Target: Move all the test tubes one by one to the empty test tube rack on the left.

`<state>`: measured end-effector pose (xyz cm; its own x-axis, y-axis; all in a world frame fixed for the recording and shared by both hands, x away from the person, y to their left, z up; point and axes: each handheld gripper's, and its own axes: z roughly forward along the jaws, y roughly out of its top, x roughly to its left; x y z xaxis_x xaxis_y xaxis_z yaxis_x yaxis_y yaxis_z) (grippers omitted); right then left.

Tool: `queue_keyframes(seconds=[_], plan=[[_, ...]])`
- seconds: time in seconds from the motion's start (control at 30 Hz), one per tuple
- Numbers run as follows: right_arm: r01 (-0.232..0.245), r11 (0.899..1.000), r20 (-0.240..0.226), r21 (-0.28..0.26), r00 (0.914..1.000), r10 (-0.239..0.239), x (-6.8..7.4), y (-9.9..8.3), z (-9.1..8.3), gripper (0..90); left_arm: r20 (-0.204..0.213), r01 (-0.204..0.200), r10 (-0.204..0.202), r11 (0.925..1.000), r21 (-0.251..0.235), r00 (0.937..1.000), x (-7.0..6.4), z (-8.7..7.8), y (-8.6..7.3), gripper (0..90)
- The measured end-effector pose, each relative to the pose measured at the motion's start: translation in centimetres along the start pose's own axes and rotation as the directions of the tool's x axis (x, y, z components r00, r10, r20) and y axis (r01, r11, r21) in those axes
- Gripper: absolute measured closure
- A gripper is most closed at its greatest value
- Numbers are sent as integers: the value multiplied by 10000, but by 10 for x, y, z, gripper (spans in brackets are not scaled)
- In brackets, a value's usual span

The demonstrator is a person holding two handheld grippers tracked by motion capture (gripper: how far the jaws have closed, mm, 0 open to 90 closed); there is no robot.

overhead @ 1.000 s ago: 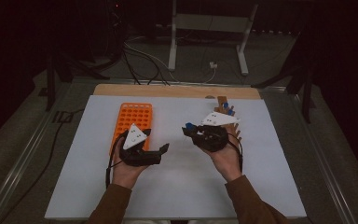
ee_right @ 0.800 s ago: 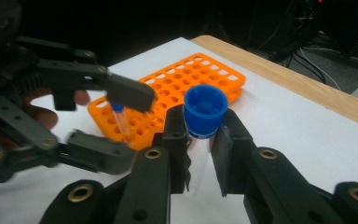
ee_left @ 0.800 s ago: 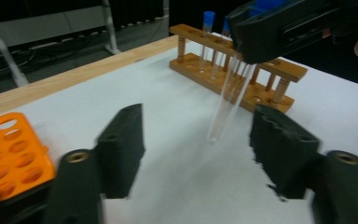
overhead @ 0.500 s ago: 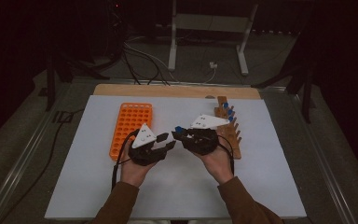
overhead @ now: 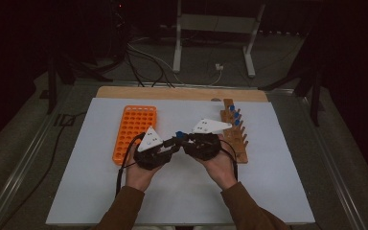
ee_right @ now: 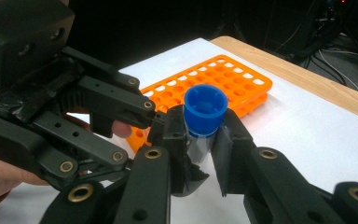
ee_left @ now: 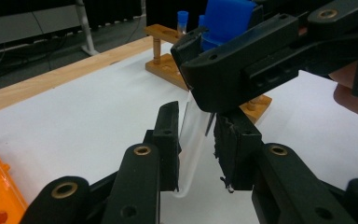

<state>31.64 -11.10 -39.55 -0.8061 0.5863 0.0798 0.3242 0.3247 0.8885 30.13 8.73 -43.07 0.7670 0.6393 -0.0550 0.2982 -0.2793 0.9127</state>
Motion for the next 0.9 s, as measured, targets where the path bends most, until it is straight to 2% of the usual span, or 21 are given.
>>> queue_keyframes(seconds=[0.47, 0.7, 0.83, 0.9], plan=[[-149, 9999, -136, -21, 9998, 149, 0, -1, 0, 746, 88, -130, 130, 9999, -41, 9999, -2, 0, -1, 779], [-264, 9994, -226, -242, 9994, 258, -7, -2, -8, 555, -115, 195, -195, 9998, -33, 9997, 7, -6, -5, 781], [-392, 9987, 102, -318, 9992, 395, -13, -5, -14, 398, -206, 410, -413, 9991, -129, 9989, 12, -12, -8, 781], [-263, 9993, 362, -257, 9990, 273, -14, -7, -15, 325, -246, 500, -505, 9986, -177, 9984, 14, -15, -9, 781]])
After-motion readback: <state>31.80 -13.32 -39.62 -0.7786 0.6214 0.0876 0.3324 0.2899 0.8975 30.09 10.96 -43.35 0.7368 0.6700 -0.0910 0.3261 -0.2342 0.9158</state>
